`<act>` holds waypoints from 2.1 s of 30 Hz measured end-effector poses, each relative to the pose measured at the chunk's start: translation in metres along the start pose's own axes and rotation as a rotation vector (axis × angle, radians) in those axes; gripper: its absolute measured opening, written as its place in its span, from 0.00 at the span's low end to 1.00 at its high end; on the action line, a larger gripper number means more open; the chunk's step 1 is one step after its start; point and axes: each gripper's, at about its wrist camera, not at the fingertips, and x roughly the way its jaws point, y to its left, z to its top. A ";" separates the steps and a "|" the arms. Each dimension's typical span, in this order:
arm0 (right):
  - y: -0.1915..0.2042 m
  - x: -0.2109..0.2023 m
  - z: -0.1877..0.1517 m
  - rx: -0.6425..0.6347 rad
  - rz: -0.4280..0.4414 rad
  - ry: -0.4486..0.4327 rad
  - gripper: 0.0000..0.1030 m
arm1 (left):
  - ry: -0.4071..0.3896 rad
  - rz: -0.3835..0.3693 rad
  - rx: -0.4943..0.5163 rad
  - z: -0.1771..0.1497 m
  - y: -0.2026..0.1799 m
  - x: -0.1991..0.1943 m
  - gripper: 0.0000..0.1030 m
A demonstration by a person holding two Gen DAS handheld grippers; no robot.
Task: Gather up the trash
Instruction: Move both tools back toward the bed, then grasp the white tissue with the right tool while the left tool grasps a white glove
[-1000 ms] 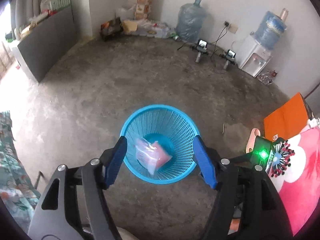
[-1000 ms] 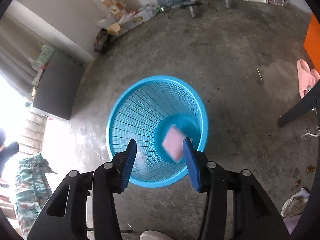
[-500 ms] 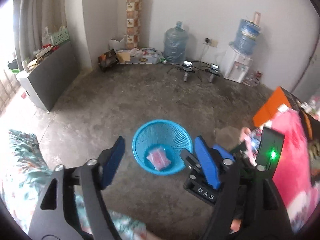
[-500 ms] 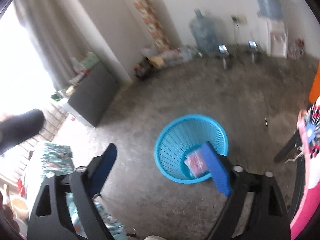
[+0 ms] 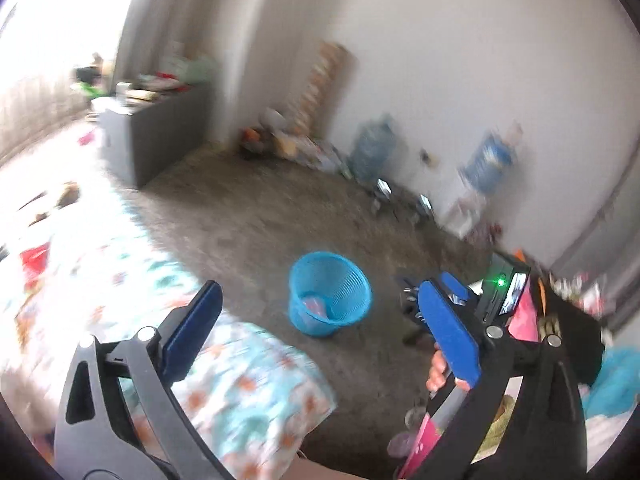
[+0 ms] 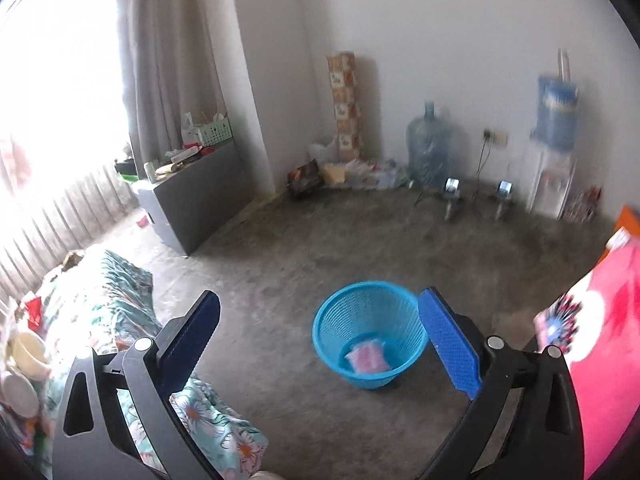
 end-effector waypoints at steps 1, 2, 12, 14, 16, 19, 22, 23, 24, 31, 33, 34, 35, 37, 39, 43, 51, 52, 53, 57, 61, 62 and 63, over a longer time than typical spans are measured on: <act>0.006 -0.004 0.001 -0.022 -0.013 -0.011 0.94 | -0.028 0.022 -0.025 -0.005 0.010 -0.018 0.92; 0.015 -0.009 0.001 -0.047 -0.031 -0.027 0.94 | -0.057 0.048 -0.057 -0.012 0.022 -0.040 0.92; 0.098 -0.060 -0.005 -0.204 0.211 -0.093 0.94 | -0.300 0.300 -0.171 -0.092 0.088 -0.157 0.92; 0.109 -0.066 -0.009 -0.206 0.338 -0.075 0.94 | -0.306 0.327 -0.143 -0.104 0.094 -0.160 0.92; 0.118 -0.070 -0.011 -0.177 0.461 -0.035 0.94 | -0.306 0.365 -0.116 -0.115 0.097 -0.156 0.92; 0.131 -0.068 -0.010 -0.142 0.571 0.035 0.94 | -0.288 0.428 -0.084 -0.123 0.104 -0.150 0.92; 0.145 -0.061 -0.006 -0.122 0.702 0.106 0.94 | -0.276 0.480 -0.079 -0.126 0.114 -0.147 0.92; 0.152 -0.057 -0.004 -0.111 0.760 0.145 0.94 | -0.274 0.486 -0.080 -0.127 0.119 -0.148 0.92; 0.158 -0.055 -0.005 -0.103 0.802 0.171 0.94 | -0.274 0.492 -0.080 -0.128 0.124 -0.148 0.92; 0.217 -0.021 -0.017 -0.081 0.996 0.369 0.86 | -0.267 0.517 -0.104 -0.132 0.149 -0.143 0.91; 0.235 -0.009 -0.022 -0.084 1.010 0.407 0.82 | -0.269 0.511 -0.112 -0.133 0.153 -0.143 0.91; 0.243 -0.004 -0.023 -0.081 1.024 0.424 0.81 | -0.270 0.501 -0.110 -0.134 0.153 -0.142 0.91; 0.248 0.003 -0.023 -0.075 1.032 0.438 0.79 | -0.270 0.493 -0.104 -0.135 0.153 -0.141 0.90; 0.261 0.018 -0.026 -0.052 1.048 0.482 0.75 | -0.265 0.487 -0.082 -0.136 0.152 -0.137 0.85; 0.270 0.029 -0.026 -0.032 1.060 0.513 0.71 | -0.254 0.492 -0.073 -0.137 0.151 -0.133 0.81; 0.287 0.044 -0.027 -0.011 1.075 0.557 0.56 | -0.212 0.523 -0.108 -0.136 0.163 -0.121 0.68; 0.287 0.025 -0.033 -0.069 1.089 0.528 0.32 | -0.128 0.517 -0.182 -0.133 0.190 -0.096 0.52; 0.286 0.023 -0.034 -0.072 1.090 0.526 0.28 | -0.122 0.525 -0.185 -0.133 0.191 -0.093 0.50; 0.284 0.021 -0.034 -0.075 1.093 0.524 0.24 | -0.124 0.531 -0.182 -0.132 0.191 -0.092 0.48; 0.279 0.013 -0.032 -0.072 1.115 0.516 0.14 | -0.131 0.559 -0.156 -0.129 0.189 -0.088 0.36; 0.279 0.007 -0.031 -0.073 1.133 0.508 0.10 | -0.125 0.553 -0.166 -0.128 0.190 -0.086 0.22; 0.279 0.006 -0.031 -0.075 1.136 0.506 0.09 | -0.126 0.553 -0.165 -0.128 0.190 -0.086 0.21; 0.279 0.005 -0.031 -0.080 1.134 0.499 0.09 | -0.127 0.556 -0.163 -0.128 0.190 -0.086 0.17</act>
